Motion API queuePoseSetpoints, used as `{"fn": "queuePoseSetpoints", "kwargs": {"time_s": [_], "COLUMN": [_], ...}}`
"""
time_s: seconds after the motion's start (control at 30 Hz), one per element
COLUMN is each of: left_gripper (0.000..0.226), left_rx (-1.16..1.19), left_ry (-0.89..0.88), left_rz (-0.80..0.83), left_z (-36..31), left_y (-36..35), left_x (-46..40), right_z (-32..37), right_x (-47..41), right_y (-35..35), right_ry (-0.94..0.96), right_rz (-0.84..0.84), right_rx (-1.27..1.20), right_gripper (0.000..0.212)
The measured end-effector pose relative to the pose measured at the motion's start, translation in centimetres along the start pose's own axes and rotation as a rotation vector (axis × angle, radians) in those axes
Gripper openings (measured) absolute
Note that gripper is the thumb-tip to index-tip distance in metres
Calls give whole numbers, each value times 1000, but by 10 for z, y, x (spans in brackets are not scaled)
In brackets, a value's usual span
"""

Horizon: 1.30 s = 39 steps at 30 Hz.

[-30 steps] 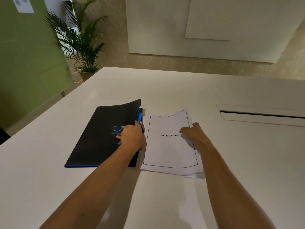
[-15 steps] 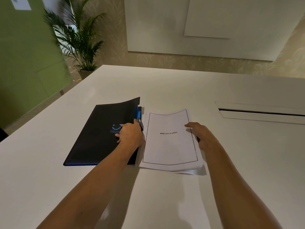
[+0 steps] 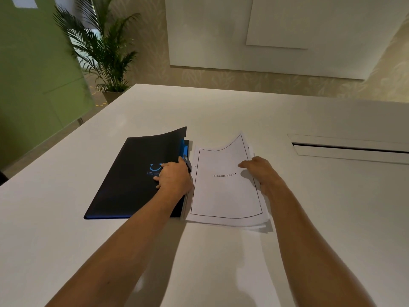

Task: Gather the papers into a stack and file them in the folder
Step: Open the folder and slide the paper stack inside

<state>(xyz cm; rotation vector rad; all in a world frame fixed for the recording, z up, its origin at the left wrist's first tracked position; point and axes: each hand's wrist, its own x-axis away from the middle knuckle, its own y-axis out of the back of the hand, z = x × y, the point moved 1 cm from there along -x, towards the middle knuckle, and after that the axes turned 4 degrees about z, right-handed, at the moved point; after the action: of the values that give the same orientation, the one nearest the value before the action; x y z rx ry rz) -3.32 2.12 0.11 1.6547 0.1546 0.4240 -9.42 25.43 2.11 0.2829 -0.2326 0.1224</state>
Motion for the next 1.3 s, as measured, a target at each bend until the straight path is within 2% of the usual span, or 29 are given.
{"fn": "queuePoseSetpoints", "kwargs": {"time_s": [0.1, 0.2, 0.27, 0.47, 0.53, 0.63, 0.73, 0.87, 1.1, 1.3], "left_gripper": [77, 77, 76, 72, 71, 66, 59, 64, 71, 64], "left_rx": [7, -3, -8, -27, -12, 22, 29, 95, 218, 264], "left_ry": [6, 9, -1, -27, -42, -81, -116, -124, -134, -155], "left_rz": [-3, -4, -9, -28, -42, -82, -95, -62, -43, -70], "left_z": [-1, -1, 0, 0, 2, 7, 15, 21, 12, 2], "left_y": [1, 2, 2, 5, 8, 15, 25, 37, 53, 62], "left_x": [1, 3, 4, 8, 9, 11, 16, 20, 24, 32], "right_z": [-12, -26, -30, -33, -34, -34, -32, -18, 20, 35], "right_x": [-2, -4, -4, 3, 5, 9, 11, 11, 17, 28], "right_y": [0, 5, 11, 17, 15, 13, 17, 32, 40, 24], "right_ry": [-11, -102, -161, -115, -109, -75, 13, 96, 243, 324], "right_rz": [-70, -107, -71, 117, 129, 89, 65, -30, -211, -247], "right_rx": [-44, -58, -44, 1, 26, 14, -83, -198, -359, -294], "right_gripper": [29, 14, 6, 31, 31, 23, 29, 37, 34, 42]}}
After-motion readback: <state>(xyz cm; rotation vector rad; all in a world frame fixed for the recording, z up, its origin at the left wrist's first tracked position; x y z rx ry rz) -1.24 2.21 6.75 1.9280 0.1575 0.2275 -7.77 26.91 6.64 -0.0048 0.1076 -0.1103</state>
